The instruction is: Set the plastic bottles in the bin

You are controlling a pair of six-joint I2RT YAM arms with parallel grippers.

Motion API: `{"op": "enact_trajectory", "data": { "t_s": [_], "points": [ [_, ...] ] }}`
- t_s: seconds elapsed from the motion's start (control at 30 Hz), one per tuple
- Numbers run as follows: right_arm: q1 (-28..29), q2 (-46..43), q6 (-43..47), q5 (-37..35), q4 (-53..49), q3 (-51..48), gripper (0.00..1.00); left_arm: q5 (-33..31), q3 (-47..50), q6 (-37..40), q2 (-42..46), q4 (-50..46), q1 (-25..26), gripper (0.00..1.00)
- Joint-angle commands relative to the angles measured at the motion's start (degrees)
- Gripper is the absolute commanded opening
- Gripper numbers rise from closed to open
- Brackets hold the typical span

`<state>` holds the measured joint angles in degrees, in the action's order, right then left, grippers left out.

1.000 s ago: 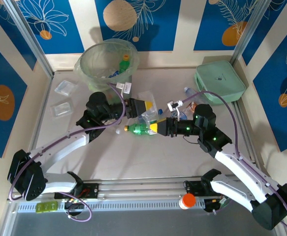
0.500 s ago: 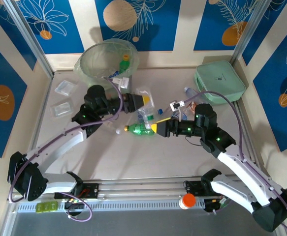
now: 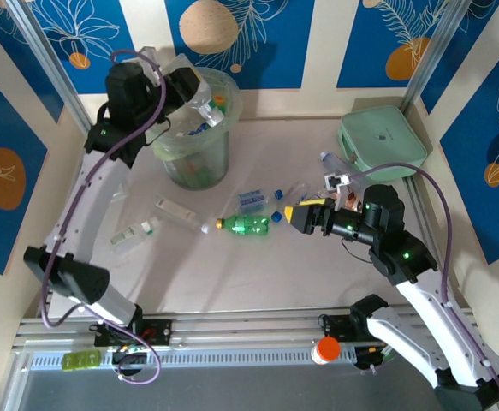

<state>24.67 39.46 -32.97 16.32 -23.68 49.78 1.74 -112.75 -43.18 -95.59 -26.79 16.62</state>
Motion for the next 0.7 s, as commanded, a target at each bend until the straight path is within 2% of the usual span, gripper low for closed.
{"op": "enact_trajectory", "data": {
  "t_s": [0.0, 0.17, 0.33, 0.47, 0.6, 0.67],
  "points": [
    [-0.6, -0.9, 1.3, -0.9, -2.3, 0.8, 0.8, -9.4, -7.2, -0.1, -5.5, -9.7, -1.8, 0.4],
    [-1.3, -0.6, 1.0, -0.9, -2.2, 0.1, 0.8, -12.8, -14.5, 3.6, -12.5, -11.6, -2.2, 0.39],
    [-1.8, -0.5, 0.8, -0.3, -2.0, -0.2, 0.8, -16.6, -15.9, 14.1, -15.7, -7.8, -1.9, 0.36],
    [-2.1, 0.1, -0.1, 0.3, -1.2, -1.5, 0.79, -20.6, -22.6, 21.3, -20.4, -12.3, -1.7, 0.37],
    [-2.1, 0.6, -1.4, 0.7, 0.3, -2.6, 0.79, -23.3, -23.2, 28.1, -21.1, -13.0, -1.1, 0.39],
    [-2.1, 0.9, -1.9, 1.0, 1.0, -2.7, 0.79, -27.0, -22.9, 33.2, -21.5, -12.2, 0.1, 0.4]
  ]
}}
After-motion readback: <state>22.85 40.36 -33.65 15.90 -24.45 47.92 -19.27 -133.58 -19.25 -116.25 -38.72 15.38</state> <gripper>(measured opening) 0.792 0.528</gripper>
